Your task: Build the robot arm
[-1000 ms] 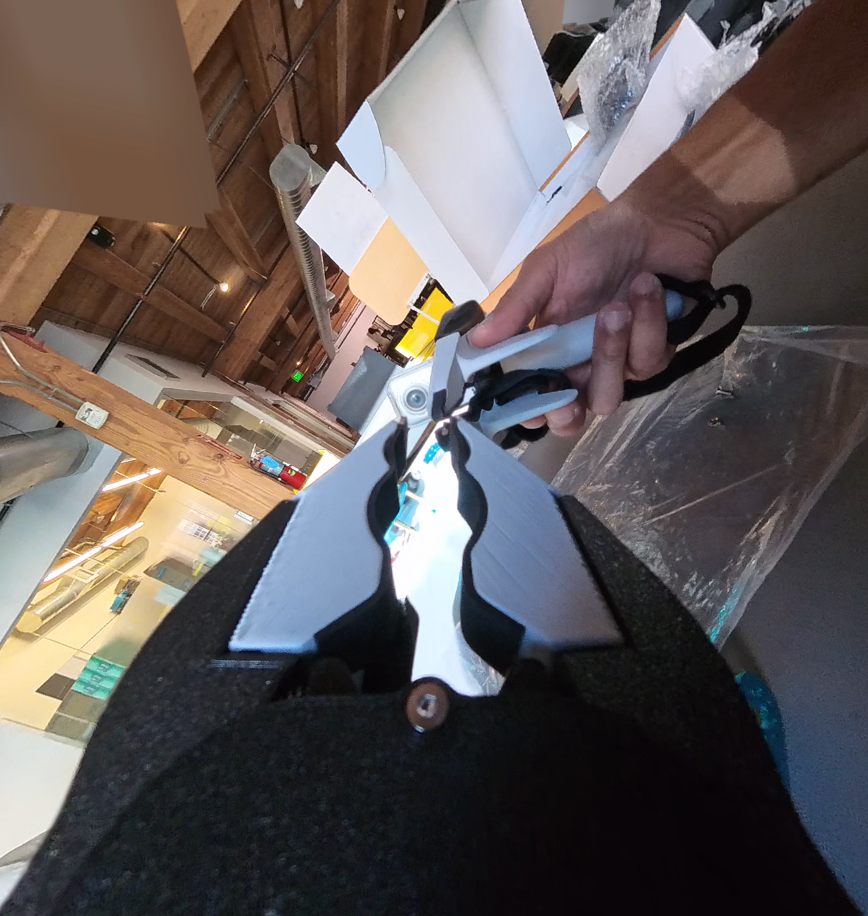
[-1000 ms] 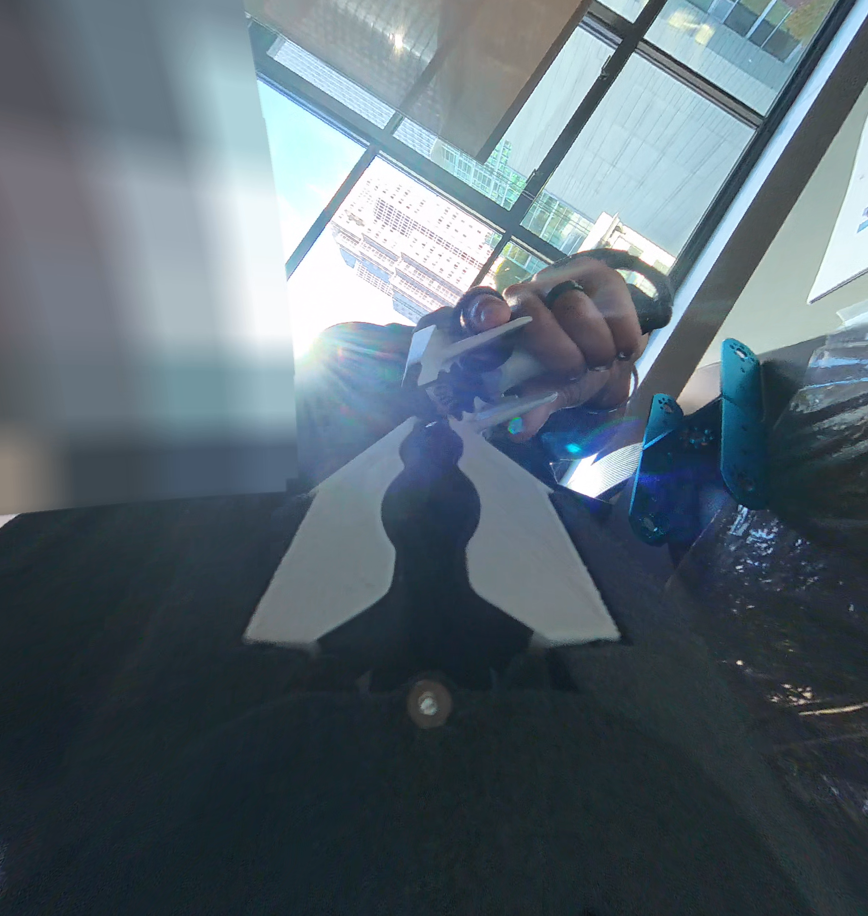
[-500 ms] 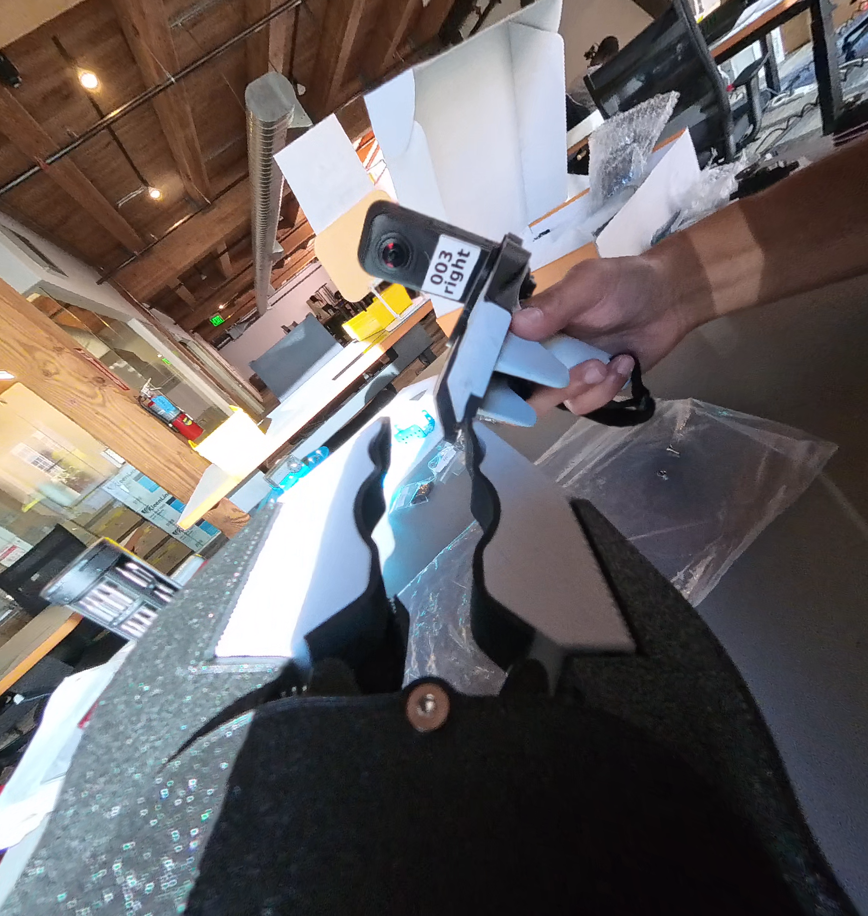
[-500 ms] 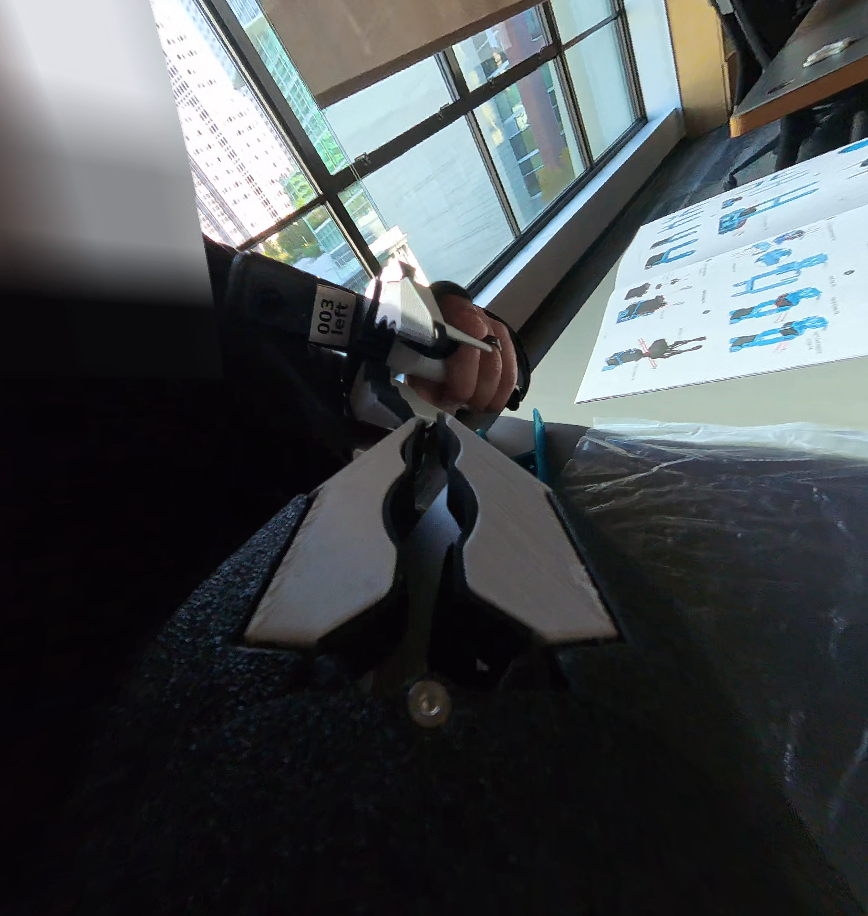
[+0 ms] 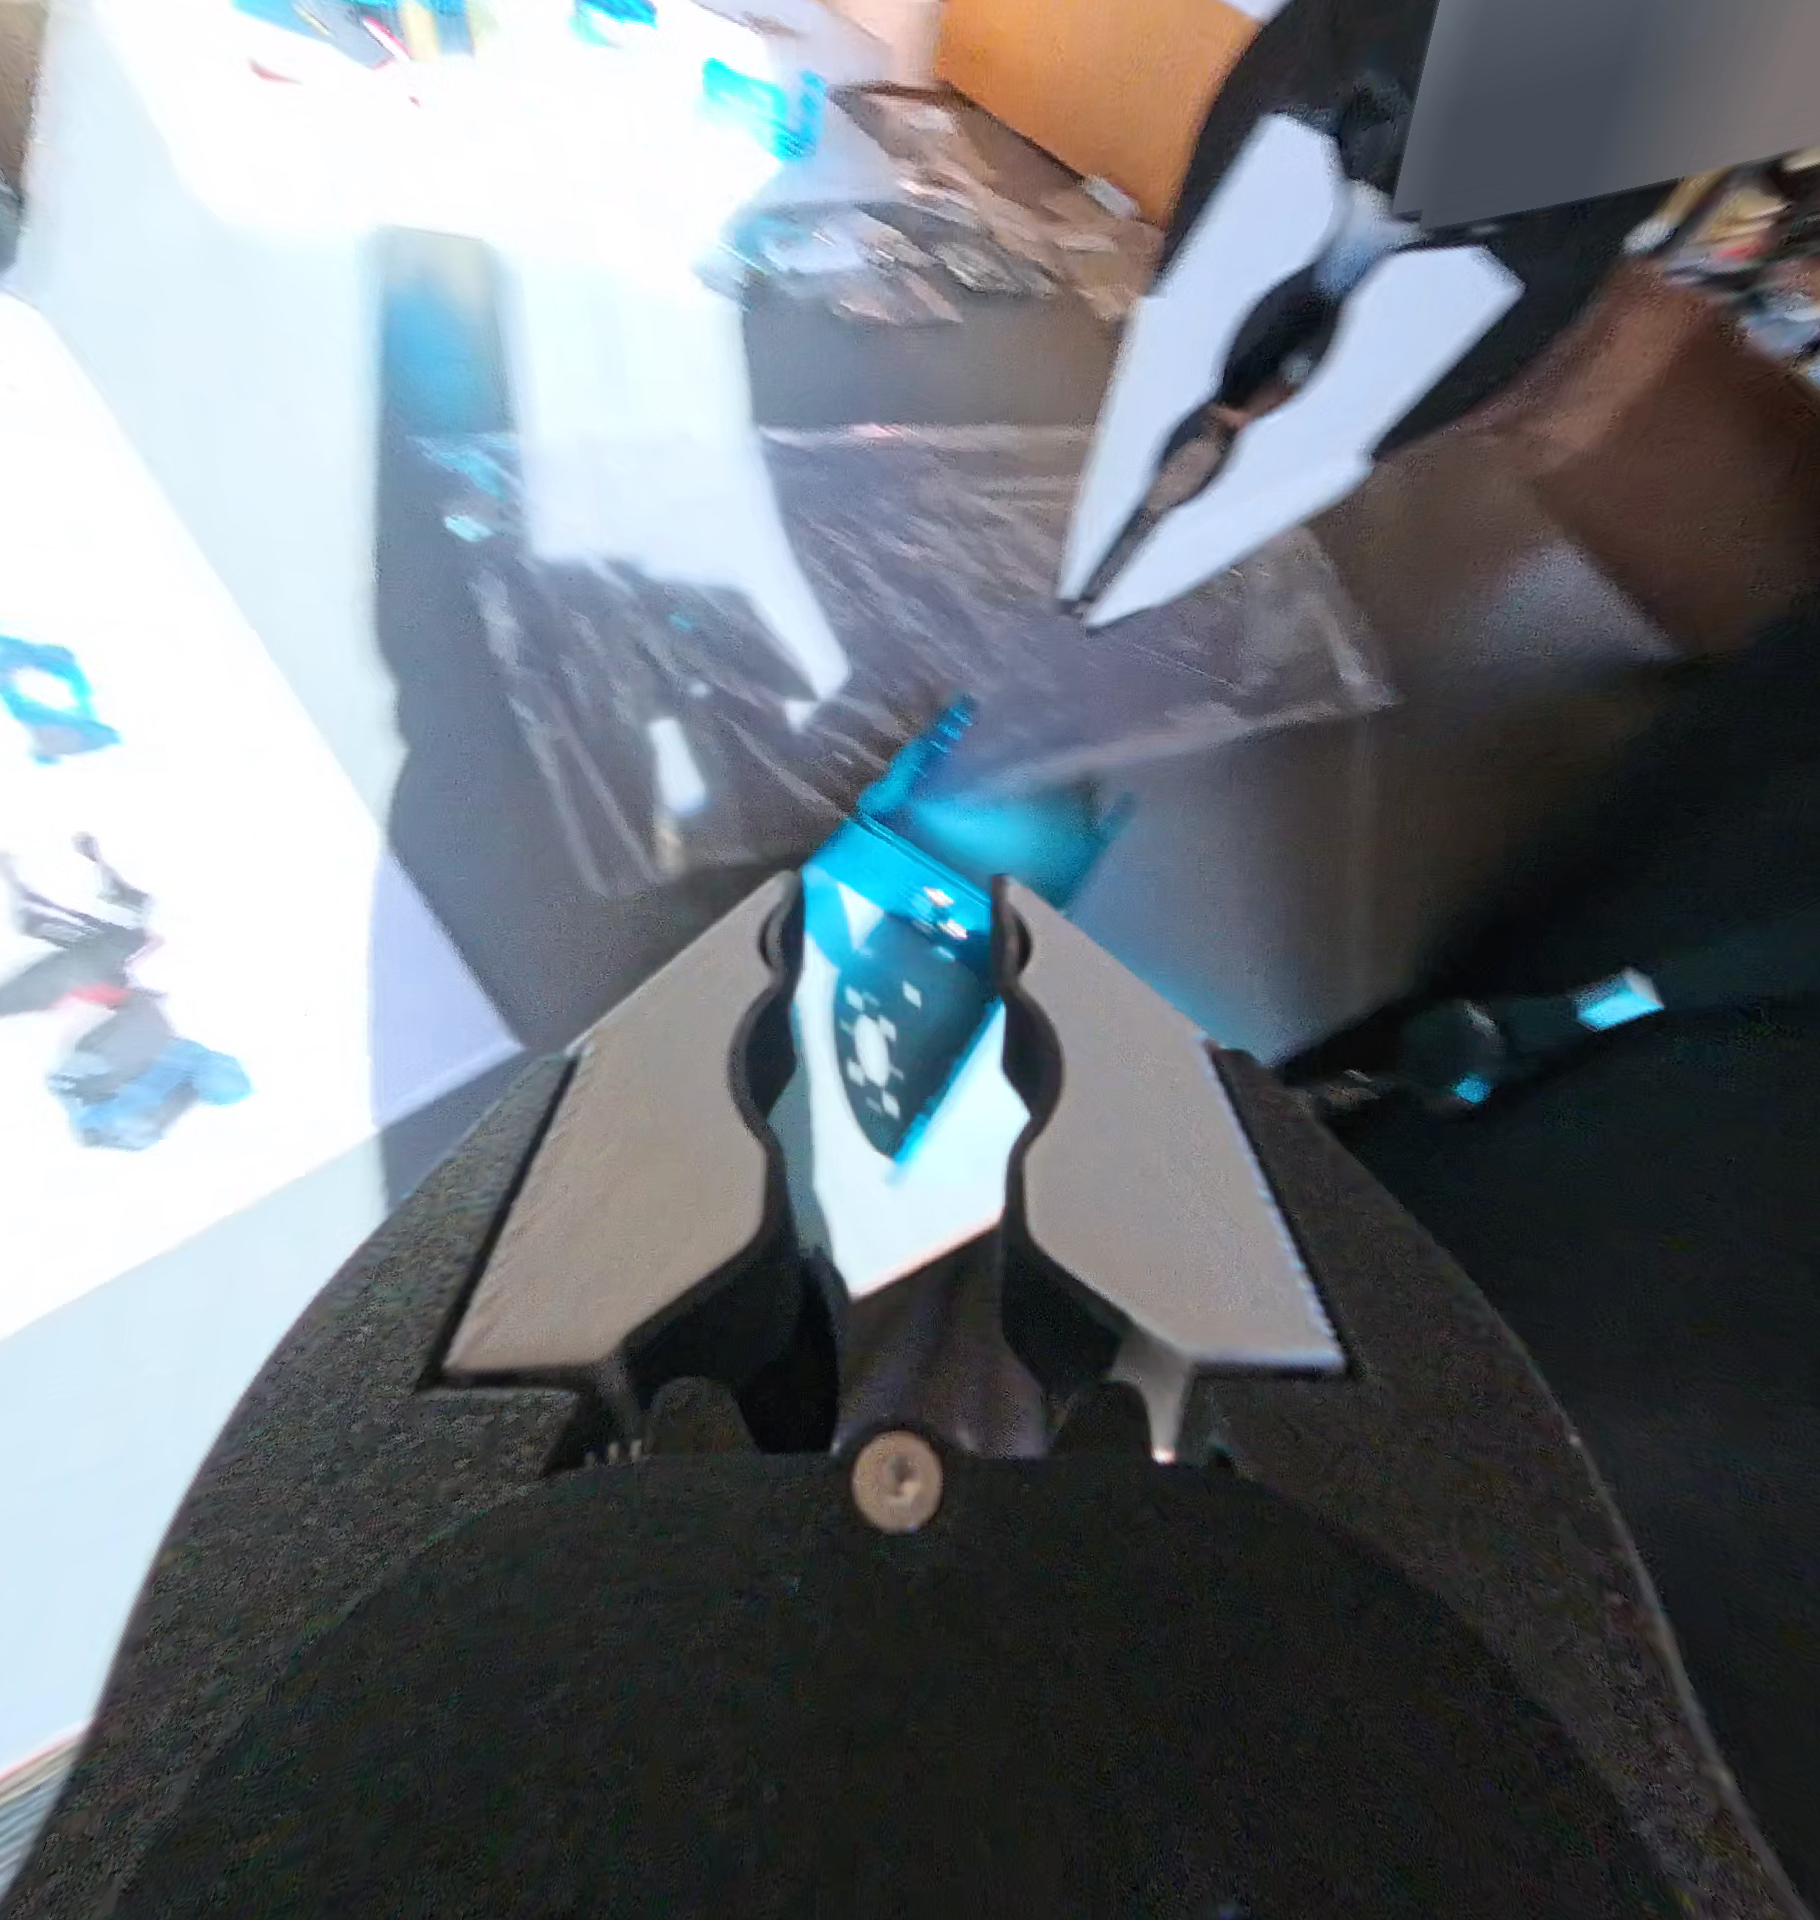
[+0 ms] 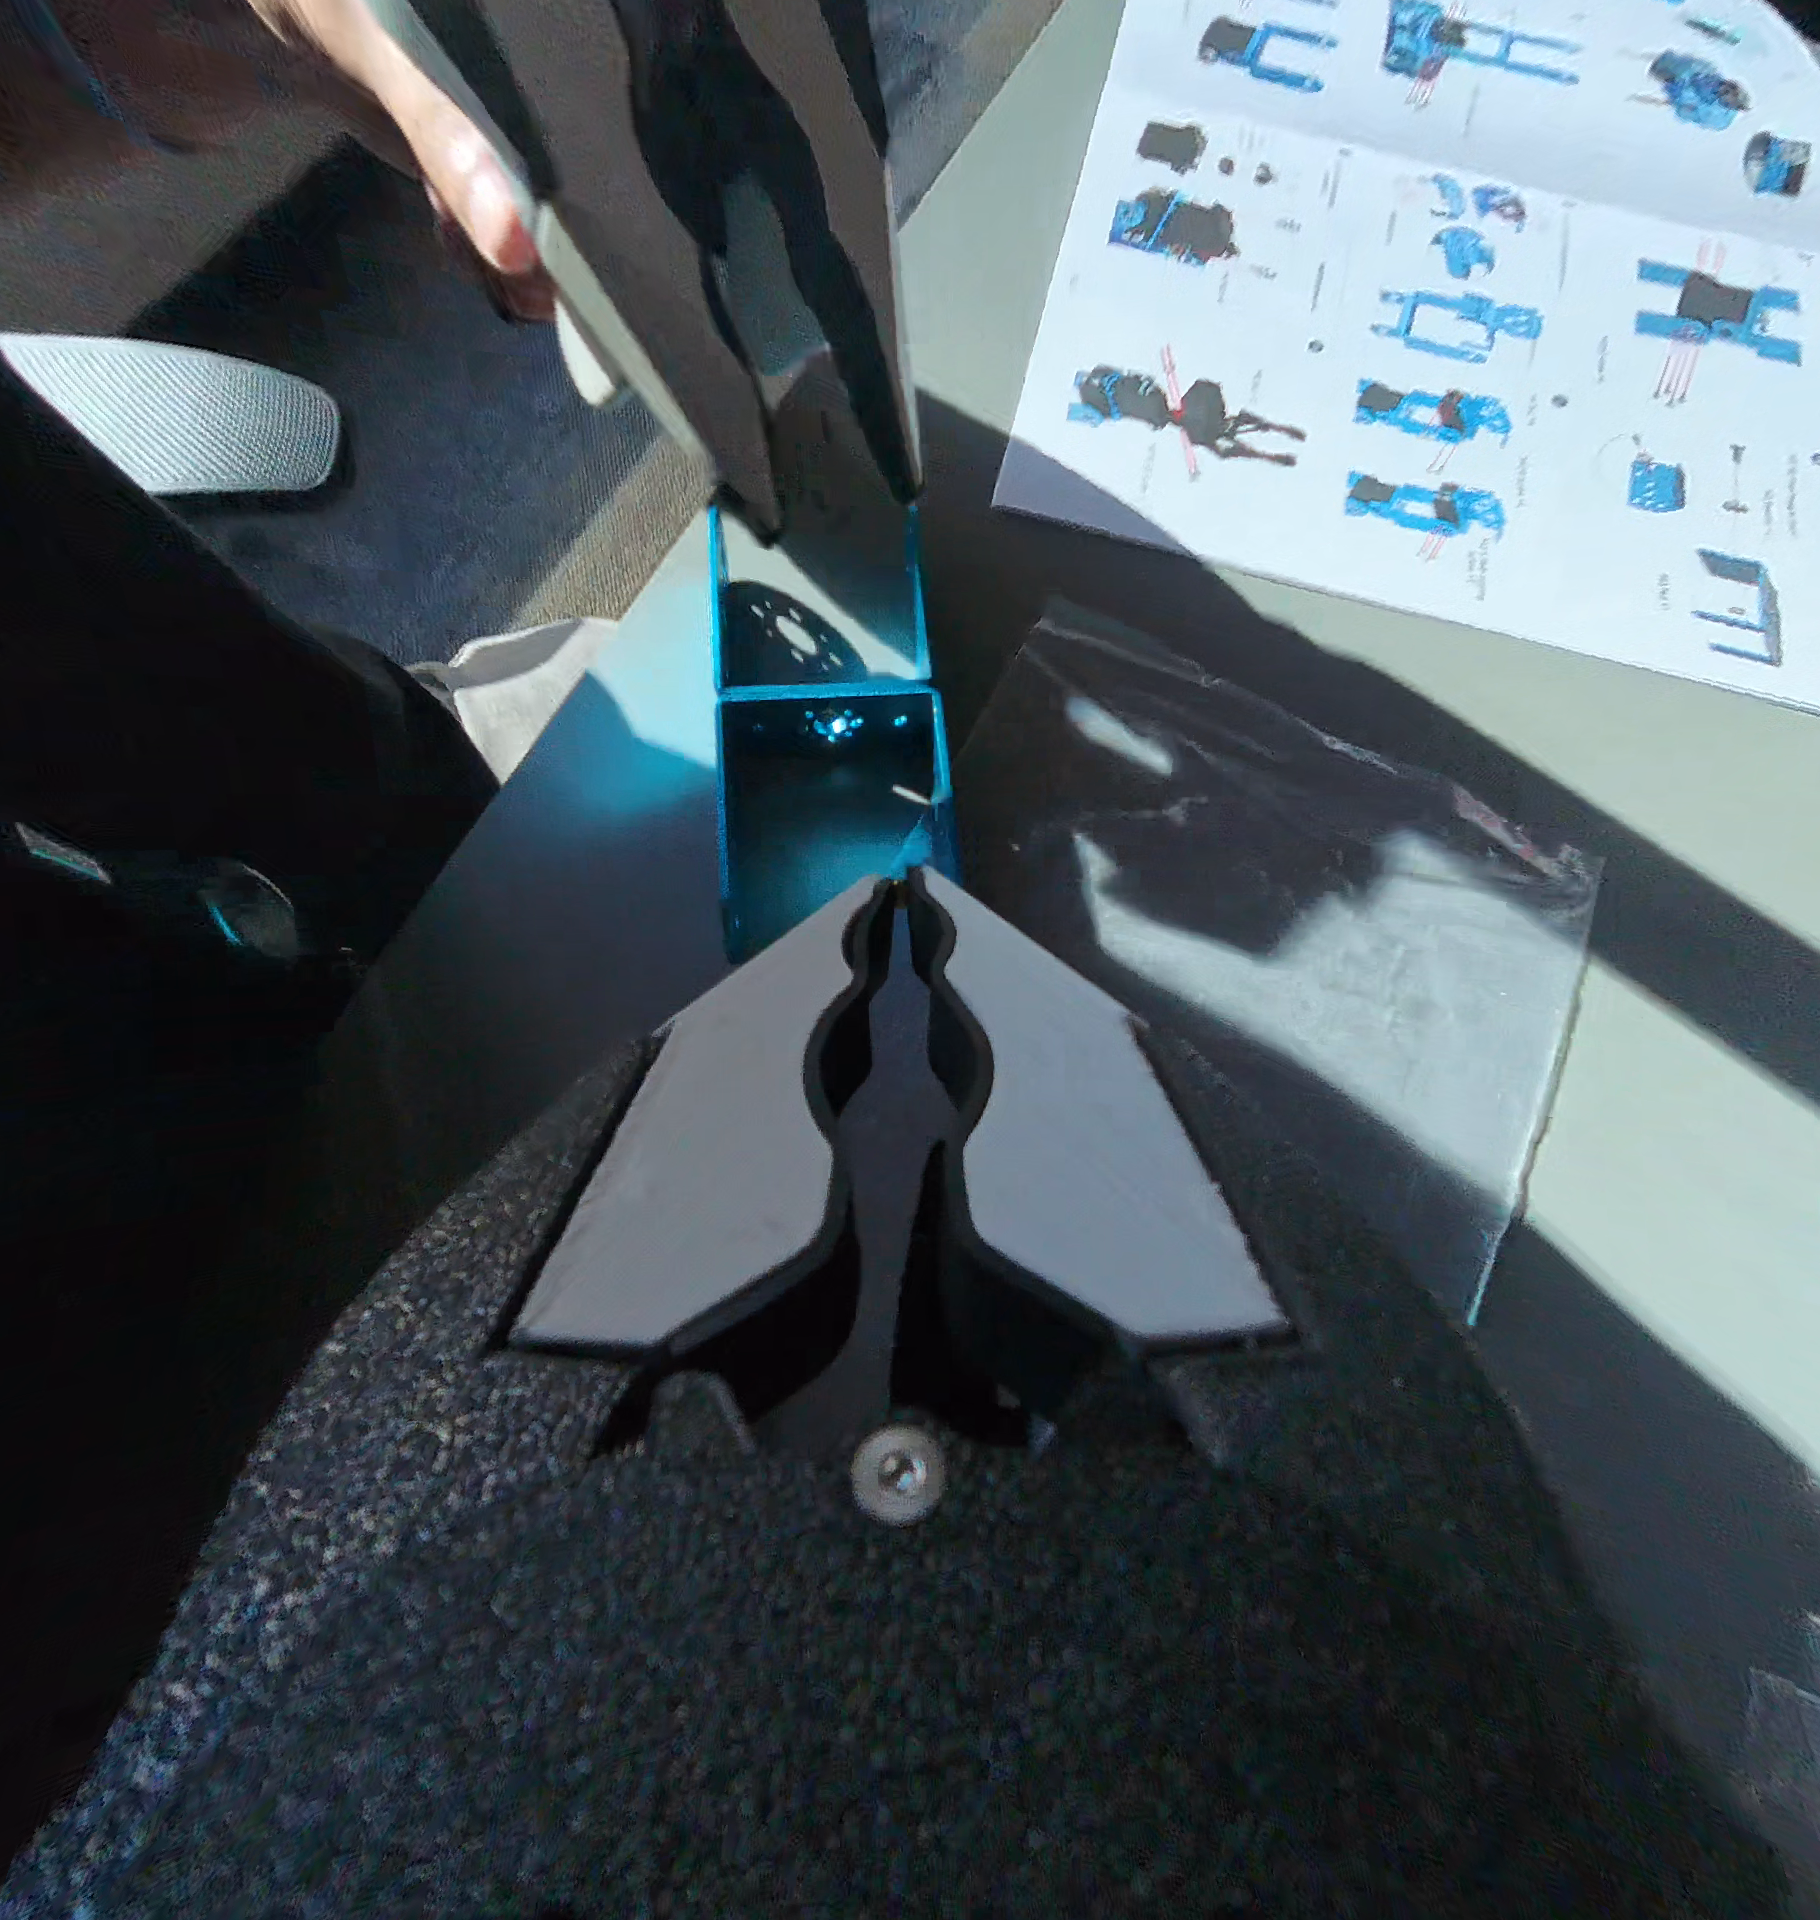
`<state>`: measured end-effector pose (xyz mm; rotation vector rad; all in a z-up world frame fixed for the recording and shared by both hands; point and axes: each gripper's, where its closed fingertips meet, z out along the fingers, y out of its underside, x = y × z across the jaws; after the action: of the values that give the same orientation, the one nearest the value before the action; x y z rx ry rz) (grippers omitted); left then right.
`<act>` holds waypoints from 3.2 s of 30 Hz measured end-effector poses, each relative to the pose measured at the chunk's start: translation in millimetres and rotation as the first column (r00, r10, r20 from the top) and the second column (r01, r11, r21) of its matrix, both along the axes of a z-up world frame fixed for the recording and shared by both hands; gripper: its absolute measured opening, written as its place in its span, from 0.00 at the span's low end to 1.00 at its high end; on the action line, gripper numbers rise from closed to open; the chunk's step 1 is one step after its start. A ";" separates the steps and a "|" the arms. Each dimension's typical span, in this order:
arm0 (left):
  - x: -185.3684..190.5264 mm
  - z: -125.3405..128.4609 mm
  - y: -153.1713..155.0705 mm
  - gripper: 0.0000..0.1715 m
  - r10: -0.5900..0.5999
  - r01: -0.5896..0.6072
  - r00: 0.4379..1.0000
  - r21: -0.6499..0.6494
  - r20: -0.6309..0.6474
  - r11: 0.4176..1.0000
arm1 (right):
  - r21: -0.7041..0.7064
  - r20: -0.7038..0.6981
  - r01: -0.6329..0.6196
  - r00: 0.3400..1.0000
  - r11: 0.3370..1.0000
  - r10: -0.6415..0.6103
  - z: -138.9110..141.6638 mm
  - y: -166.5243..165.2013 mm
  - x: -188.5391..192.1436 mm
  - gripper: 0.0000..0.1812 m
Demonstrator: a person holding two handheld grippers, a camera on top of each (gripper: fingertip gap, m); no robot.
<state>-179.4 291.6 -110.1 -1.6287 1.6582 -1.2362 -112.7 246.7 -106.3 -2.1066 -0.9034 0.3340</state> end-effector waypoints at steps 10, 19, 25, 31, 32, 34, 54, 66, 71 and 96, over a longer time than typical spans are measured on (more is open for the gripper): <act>-8.0 -24.1 -32.4 0.23 -0.073 0.073 0.997 0.089 0.002 0.993 | -0.110 0.130 0.034 0.991 0.993 -0.020 -45.9 2.8 4.9 0.01; 0.0 -37.8 -30.5 0.23 -0.062 0.065 0.998 0.126 -0.032 0.990 | -0.177 0.208 0.155 0.971 0.972 -0.117 -51.4 -9.7 45.0 0.01; -1.3 -36.8 -28.5 0.23 -0.050 0.053 0.998 0.118 -0.023 0.992 | -0.185 0.220 0.163 0.968 0.969 -0.121 -54.2 -11.1 46.4 0.01; -1.6 -35.2 -28.4 0.23 -0.046 0.048 0.999 0.121 -0.018 0.991 | -0.203 0.205 0.173 0.970 0.964 -0.131 -54.1 -10.2 47.6 0.02; -1.5 -35.7 -28.0 0.23 -0.044 0.046 0.999 0.125 -0.019 0.991 | -0.206 0.206 0.171 0.970 0.963 -0.128 -54.1 -10.6 47.8 0.03; -1.3 -36.7 -27.9 0.23 -0.042 0.045 0.999 0.134 -0.020 0.990 | -0.204 0.212 0.168 0.969 0.964 -0.124 -53.7 -10.7 48.4 0.02; -9.4 -34.9 -24.6 0.23 0.017 -0.014 1.000 0.212 -0.013 0.977 | -0.377 0.379 -0.226 0.848 0.898 0.372 -55.5 -23.8 54.5 0.07; -8.7 -41.0 -28.8 0.22 -0.016 0.017 1.000 0.202 -0.008 0.979 | -0.485 0.427 -0.256 0.765 0.836 0.482 -56.6 -19.1 55.0 0.04; -7.1 -38.7 -30.8 0.21 -0.024 0.024 1.000 0.181 0.000 0.983 | -0.484 0.410 -0.249 0.782 0.839 0.469 -53.2 -16.5 52.9 0.04; -3.0 -38.1 -43.3 0.21 -0.119 0.132 0.988 0.133 -0.101 0.982 | -0.052 -0.048 -0.300 0.953 0.952 0.298 -27.0 7.4 -34.5 0.02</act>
<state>-182.3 248.2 -148.1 -1.5381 1.8857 -1.0902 -147.2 254.1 -133.3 -2.0070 -1.2053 0.5632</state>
